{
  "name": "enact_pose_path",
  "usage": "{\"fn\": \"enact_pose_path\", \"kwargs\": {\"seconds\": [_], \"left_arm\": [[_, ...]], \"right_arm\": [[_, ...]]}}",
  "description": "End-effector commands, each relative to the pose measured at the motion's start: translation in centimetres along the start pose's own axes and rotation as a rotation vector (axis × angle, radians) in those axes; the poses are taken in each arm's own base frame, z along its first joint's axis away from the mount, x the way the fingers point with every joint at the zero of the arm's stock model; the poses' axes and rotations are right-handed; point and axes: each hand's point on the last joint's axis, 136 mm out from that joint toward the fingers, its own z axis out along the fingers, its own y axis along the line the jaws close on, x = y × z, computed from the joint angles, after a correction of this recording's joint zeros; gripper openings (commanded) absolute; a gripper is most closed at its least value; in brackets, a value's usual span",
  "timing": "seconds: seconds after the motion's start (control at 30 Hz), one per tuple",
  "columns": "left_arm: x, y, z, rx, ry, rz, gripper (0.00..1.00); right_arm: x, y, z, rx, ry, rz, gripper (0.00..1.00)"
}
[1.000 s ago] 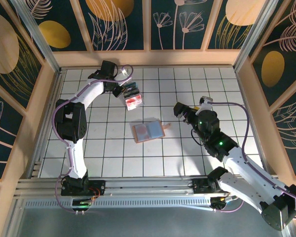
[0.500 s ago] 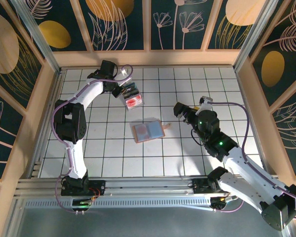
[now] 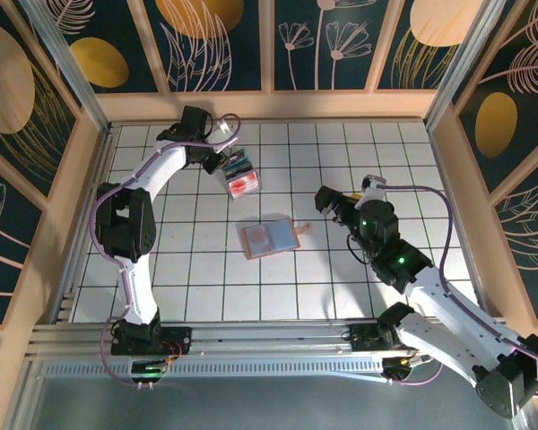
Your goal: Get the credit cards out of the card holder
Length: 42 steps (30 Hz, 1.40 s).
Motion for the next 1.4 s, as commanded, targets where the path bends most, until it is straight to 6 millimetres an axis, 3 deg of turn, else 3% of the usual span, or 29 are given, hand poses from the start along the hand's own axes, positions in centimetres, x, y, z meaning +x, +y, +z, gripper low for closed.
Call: {"fn": "enact_pose_path", "kwargs": {"seconds": [0.0,0.13,0.6,0.77,0.87,0.93,1.37], "left_arm": [[-1.0,0.6,-1.1,-0.02,-0.019,-0.003,0.02],[-0.6,1.0,-0.8,-0.044,0.002,-0.01,0.0],[-0.6,1.1,-0.2,-0.038,0.001,-0.027,0.11],[-0.6,0.9,0.0,-0.025,0.0,-0.032,0.1],[-0.4,0.8,0.2,-0.018,0.004,-0.035,0.01],[-0.4,0.9,0.2,-0.022,0.003,-0.035,0.01],[-3.2,0.5,-1.6,-0.002,-0.118,-0.052,0.0]], "right_arm": [[-0.6,0.5,0.0,-0.014,-0.028,0.005,0.99],[-0.7,0.6,0.0,-0.016,-0.031,0.006,0.99],[-0.7,0.7,0.0,-0.024,-0.031,0.007,0.99],[-0.7,0.7,0.1,-0.024,-0.031,0.006,0.99],[-0.6,0.7,0.1,-0.023,-0.029,0.006,0.99],[-0.7,0.8,0.0,-0.025,-0.031,0.007,0.99],[-0.6,0.9,0.2,-0.028,-0.028,0.005,0.99]]}}
